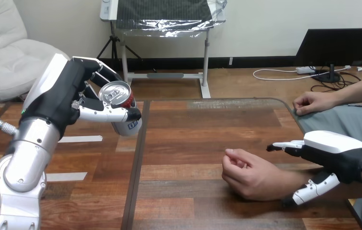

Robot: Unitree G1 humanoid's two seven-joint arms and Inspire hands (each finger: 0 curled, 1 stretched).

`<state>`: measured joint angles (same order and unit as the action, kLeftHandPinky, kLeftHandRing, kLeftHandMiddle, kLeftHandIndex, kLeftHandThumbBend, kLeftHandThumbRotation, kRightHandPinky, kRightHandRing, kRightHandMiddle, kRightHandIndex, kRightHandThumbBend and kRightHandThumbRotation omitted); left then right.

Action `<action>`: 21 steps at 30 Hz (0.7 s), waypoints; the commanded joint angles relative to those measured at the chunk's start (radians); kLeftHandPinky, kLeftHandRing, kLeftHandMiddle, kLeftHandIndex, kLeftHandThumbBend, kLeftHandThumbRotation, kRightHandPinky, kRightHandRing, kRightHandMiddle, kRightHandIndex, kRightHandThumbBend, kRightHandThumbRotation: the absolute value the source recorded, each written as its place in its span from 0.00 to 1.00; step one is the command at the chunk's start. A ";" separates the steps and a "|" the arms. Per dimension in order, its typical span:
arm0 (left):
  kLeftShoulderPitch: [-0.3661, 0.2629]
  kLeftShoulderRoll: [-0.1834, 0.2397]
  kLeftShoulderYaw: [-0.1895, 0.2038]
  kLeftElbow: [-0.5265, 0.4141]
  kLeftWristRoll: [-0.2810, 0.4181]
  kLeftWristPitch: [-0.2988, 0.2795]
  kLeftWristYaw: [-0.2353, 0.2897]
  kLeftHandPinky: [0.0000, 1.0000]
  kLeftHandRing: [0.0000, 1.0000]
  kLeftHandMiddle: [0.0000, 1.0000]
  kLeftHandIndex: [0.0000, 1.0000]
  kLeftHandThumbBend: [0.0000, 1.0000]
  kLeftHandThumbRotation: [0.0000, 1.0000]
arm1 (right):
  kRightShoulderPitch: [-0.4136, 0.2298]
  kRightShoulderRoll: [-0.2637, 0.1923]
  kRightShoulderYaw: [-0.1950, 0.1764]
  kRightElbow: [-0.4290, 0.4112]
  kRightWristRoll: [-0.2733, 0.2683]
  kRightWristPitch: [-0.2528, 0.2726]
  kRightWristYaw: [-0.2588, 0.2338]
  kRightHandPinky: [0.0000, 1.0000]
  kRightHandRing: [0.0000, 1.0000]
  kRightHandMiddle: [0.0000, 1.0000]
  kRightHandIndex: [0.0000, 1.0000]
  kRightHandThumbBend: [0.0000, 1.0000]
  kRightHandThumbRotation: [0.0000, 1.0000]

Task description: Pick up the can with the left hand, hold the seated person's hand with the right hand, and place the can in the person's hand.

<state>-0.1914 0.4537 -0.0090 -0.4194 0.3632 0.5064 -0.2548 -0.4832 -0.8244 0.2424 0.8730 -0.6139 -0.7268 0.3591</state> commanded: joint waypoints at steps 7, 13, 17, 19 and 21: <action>-0.053 0.000 0.031 -0.037 -0.008 -0.029 0.018 0.19 0.28 0.36 0.46 0.61 0.00 | -0.051 -0.075 0.037 0.062 -0.056 0.027 -0.062 1.00 0.96 0.96 0.96 1.00 0.53; -0.053 -0.005 0.034 -0.039 -0.016 -0.027 0.018 0.19 0.27 0.36 0.45 0.60 0.00 | -0.057 -0.076 0.050 0.066 -0.059 0.046 -0.045 1.00 0.96 0.95 0.96 1.00 0.45; -0.053 -0.006 0.034 -0.038 -0.019 -0.028 0.020 0.18 0.27 0.36 0.45 0.60 0.00 | -0.058 -0.079 0.060 0.059 -0.071 0.055 -0.036 1.00 0.96 0.96 0.96 1.00 0.43; -0.054 -0.005 0.033 -0.039 -0.019 -0.025 0.020 0.18 0.27 0.36 0.45 0.60 0.00 | -0.059 -0.081 0.068 0.054 -0.082 0.064 -0.030 1.00 0.96 0.96 0.96 1.00 0.42; -0.055 -0.005 0.032 -0.041 -0.019 -0.021 0.020 0.19 0.27 0.36 0.45 0.60 0.00 | -0.061 -0.081 0.075 0.052 -0.087 0.069 -0.026 1.00 0.96 0.95 0.96 1.00 0.41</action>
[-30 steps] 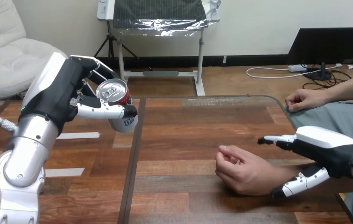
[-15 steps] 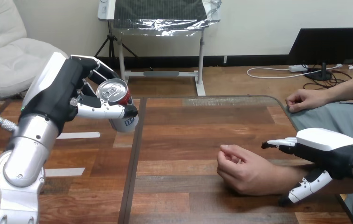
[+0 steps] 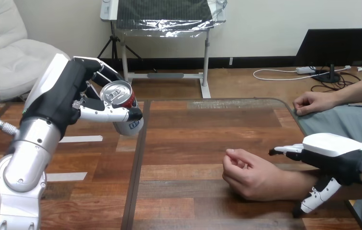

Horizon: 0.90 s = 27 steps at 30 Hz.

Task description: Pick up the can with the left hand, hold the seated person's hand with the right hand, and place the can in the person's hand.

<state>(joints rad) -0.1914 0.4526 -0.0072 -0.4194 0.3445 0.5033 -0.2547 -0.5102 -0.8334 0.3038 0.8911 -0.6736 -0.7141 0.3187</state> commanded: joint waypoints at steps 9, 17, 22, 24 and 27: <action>-0.057 -0.004 0.031 -0.041 -0.005 -0.017 0.021 0.20 0.28 0.37 0.45 0.60 0.00 | -0.034 -0.066 0.033 0.029 -0.046 0.076 0.015 1.00 0.93 0.93 0.94 1.00 0.36; -0.057 -0.005 0.032 -0.038 -0.006 -0.015 0.023 0.20 0.29 0.38 0.45 0.60 0.00 | -0.027 -0.054 0.043 0.011 -0.050 0.123 0.036 0.89 0.90 0.91 0.91 1.00 0.32; -0.056 -0.004 0.033 -0.034 -0.007 -0.022 0.024 0.20 0.28 0.37 0.45 0.60 0.00 | -0.019 -0.048 0.052 -0.006 -0.052 0.151 0.045 0.71 0.86 0.87 0.88 1.00 0.28; -0.056 -0.003 0.032 -0.034 -0.007 -0.022 0.024 0.19 0.28 0.37 0.45 0.60 0.00 | -0.015 -0.045 0.055 -0.018 -0.050 0.164 0.057 0.67 0.84 0.86 0.87 1.00 0.28; -0.057 -0.002 0.032 -0.036 -0.008 -0.020 0.024 0.19 0.28 0.37 0.45 0.60 0.00 | -0.010 -0.042 0.056 -0.034 -0.045 0.178 0.073 0.61 0.82 0.84 0.85 1.00 0.27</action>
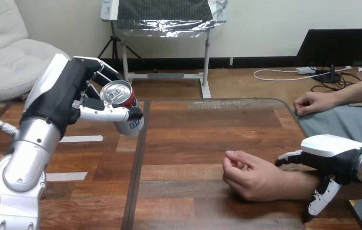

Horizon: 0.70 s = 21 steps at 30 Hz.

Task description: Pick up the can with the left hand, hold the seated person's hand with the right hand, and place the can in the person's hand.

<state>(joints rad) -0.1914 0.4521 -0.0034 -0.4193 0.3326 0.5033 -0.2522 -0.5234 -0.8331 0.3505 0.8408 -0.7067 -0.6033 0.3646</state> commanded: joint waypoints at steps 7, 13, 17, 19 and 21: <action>-0.056 0.000 0.030 -0.034 -0.005 -0.026 0.022 0.19 0.27 0.37 0.45 0.60 0.00 | 0.017 -0.031 0.012 -0.013 -0.007 0.109 0.052 0.53 0.75 0.80 0.80 1.00 0.25; -0.057 0.001 0.032 -0.031 -0.008 -0.029 0.023 0.19 0.28 0.37 0.46 0.59 0.00 | 0.024 -0.024 0.016 -0.023 0.003 0.100 0.059 0.45 0.66 0.73 0.73 1.00 0.26; -0.056 -0.001 0.036 -0.028 -0.015 -0.038 0.023 0.20 0.28 0.37 0.45 0.59 0.00 | 0.025 -0.018 0.017 -0.017 0.011 0.084 0.054 0.37 0.56 0.64 0.70 1.00 0.27; -0.055 -0.001 0.038 -0.026 -0.018 -0.042 0.025 0.20 0.28 0.37 0.45 0.59 0.00 | 0.025 -0.016 0.020 -0.016 0.010 0.081 0.051 0.29 0.45 0.55 0.67 1.00 0.29; -0.055 0.000 0.036 -0.028 -0.014 -0.037 0.024 0.20 0.28 0.37 0.45 0.59 0.00 | 0.024 -0.014 0.023 -0.013 0.010 0.076 0.046 0.27 0.42 0.52 0.66 1.00 0.31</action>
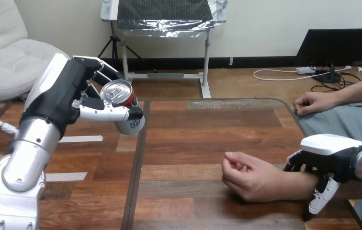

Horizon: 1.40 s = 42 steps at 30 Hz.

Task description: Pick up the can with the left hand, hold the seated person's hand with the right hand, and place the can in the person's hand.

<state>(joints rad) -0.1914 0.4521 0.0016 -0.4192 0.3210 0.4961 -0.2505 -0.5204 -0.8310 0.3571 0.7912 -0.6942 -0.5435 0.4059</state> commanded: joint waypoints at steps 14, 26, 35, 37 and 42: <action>-0.053 0.000 0.026 -0.034 0.008 -0.019 0.021 0.20 0.29 0.37 0.45 0.60 0.00 | 0.043 0.002 0.002 0.047 0.029 -0.045 -0.071 0.22 0.31 0.42 0.52 0.92 0.36; -0.046 0.002 0.029 -0.014 0.000 -0.054 0.024 0.19 0.27 0.36 0.45 0.59 0.00 | 0.064 0.011 -0.005 0.045 0.041 -0.100 -0.184 0.15 0.22 0.33 0.45 0.82 0.43; -0.044 -0.005 0.027 0.001 -0.001 -0.067 0.029 0.19 0.27 0.36 0.45 0.60 0.00 | 0.081 0.016 -0.027 0.009 0.083 -0.109 -0.201 0.21 0.29 0.38 0.43 0.77 0.44; -0.044 -0.006 0.026 0.003 0.000 -0.069 0.030 0.19 0.27 0.36 0.45 0.60 0.00 | 0.082 0.018 -0.029 0.004 0.088 -0.107 -0.199 0.23 0.31 0.39 0.43 0.77 0.44; -0.045 -0.011 0.024 0.015 -0.004 -0.077 0.032 0.18 0.26 0.35 0.45 0.60 0.00 | 0.087 0.024 -0.044 -0.014 0.117 -0.100 -0.193 0.26 0.34 0.42 0.45 0.76 0.45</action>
<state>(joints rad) -0.1914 0.4515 0.0066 -0.4141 0.3218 0.4513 -0.2452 -0.4518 -0.8280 0.3433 0.8034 -0.6270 -0.6425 0.2184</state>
